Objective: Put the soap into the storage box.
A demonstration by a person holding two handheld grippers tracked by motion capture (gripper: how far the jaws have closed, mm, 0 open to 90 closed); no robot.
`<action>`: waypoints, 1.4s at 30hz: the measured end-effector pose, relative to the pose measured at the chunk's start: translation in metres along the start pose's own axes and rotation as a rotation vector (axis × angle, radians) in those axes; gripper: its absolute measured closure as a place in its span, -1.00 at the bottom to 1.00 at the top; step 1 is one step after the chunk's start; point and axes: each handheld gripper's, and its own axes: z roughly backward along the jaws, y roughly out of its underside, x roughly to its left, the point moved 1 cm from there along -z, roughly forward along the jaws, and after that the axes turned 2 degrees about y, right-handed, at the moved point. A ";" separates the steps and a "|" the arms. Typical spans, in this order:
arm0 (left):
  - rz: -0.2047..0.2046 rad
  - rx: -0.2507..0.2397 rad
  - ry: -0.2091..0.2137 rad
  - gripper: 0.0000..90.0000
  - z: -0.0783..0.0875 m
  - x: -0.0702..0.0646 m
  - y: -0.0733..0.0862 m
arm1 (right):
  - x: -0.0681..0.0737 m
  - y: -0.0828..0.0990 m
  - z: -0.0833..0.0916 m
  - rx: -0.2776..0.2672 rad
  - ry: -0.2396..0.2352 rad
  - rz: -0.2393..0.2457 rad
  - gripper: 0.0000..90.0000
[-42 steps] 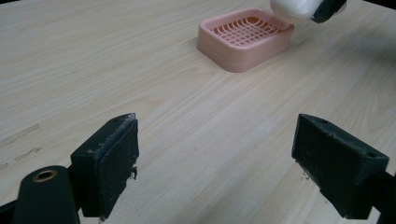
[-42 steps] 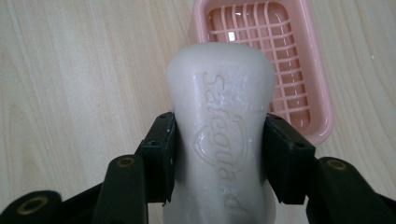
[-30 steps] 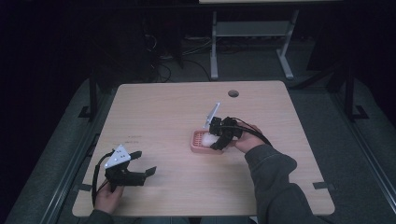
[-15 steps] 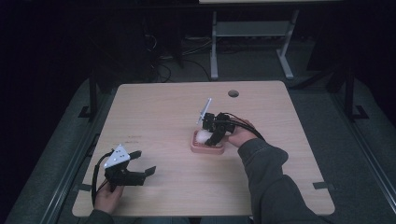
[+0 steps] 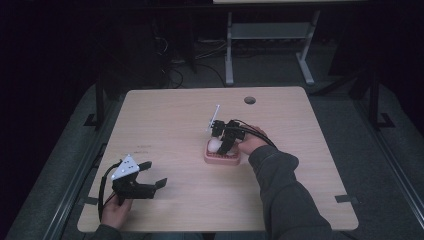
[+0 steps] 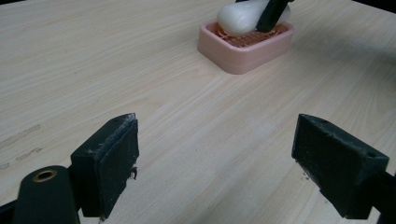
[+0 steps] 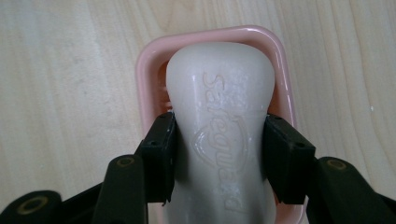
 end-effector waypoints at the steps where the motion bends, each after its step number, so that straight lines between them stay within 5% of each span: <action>1: 0.000 0.000 0.000 -0.68 0.000 0.000 0.000 | 0.000 0.000 0.000 0.000 0.000 0.000 0.08; 21: 0.004 -0.002 0.000 -0.68 0.001 0.001 0.000 | -0.004 0.000 -0.014 0.016 -0.033 -0.025 0.05; 31: 0.000 -0.002 0.001 -0.68 0.001 0.000 0.000 | -0.005 0.002 -0.003 -0.026 -0.026 -0.051 -0.10; 42: -0.001 0.003 -0.003 -0.68 0.001 0.001 0.000 | -0.004 0.024 0.016 -0.113 -0.003 -0.092 -0.11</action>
